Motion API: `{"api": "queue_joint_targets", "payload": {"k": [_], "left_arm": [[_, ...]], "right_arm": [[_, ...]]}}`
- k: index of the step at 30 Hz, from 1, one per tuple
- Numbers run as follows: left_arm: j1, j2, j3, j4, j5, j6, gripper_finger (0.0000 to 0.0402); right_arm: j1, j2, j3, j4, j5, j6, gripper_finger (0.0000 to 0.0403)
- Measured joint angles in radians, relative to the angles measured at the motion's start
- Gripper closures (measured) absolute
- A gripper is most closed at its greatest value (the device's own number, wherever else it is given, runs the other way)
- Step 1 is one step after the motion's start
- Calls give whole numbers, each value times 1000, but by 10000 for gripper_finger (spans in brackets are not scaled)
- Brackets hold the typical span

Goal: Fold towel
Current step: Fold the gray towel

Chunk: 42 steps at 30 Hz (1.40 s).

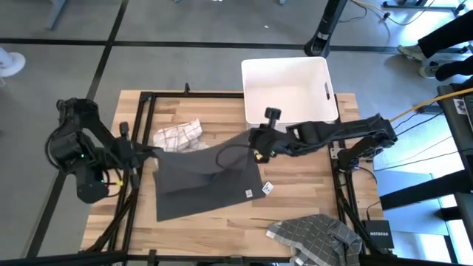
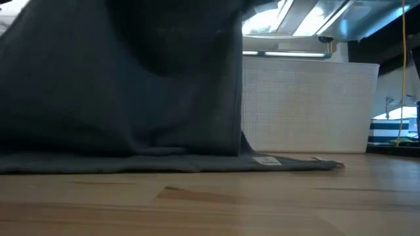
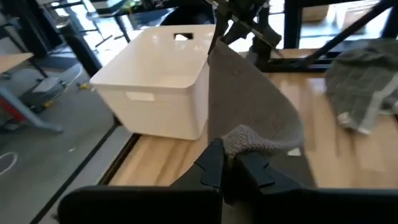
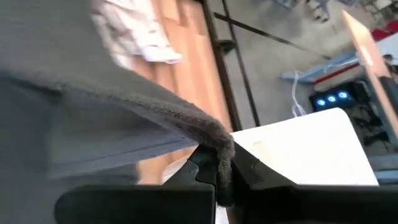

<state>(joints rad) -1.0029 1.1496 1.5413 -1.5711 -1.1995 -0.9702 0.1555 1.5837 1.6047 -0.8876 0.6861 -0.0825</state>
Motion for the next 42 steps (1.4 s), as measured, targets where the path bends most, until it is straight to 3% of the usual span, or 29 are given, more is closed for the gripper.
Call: {"api": "queue_joint_targets", "payload": {"k": [4,11,13,16,20,24,30,35,42], "left_arm": [[60,-29,-34,0,-45,71,396],[159,-82,-32,12,-367,456,396],[188,-98,-12,16,-370,564,396],[216,-124,-10,22,-370,579,396],[218,-131,-13,16,-201,522,396],[218,-119,-29,15,-26,411,396],[216,-113,-125,14,232,153,396],[190,-112,-240,25,364,-58,396],[121,-111,-396,221,502,-149,396]], "right_arm": [[-92,0,-39,149,2,-94,393],[-220,0,-42,592,28,-459,393],[-241,-1,-41,740,16,-543,393],[-254,-2,-40,810,-35,-569,393],[-252,-2,-40,646,-69,-514,393],[-247,-1,-41,394,-139,-354,393],[-247,-1,-44,94,-318,-131,393],[-222,1,-123,62,-451,-44,393],[-137,0,-256,84,-470,24,393]]}}
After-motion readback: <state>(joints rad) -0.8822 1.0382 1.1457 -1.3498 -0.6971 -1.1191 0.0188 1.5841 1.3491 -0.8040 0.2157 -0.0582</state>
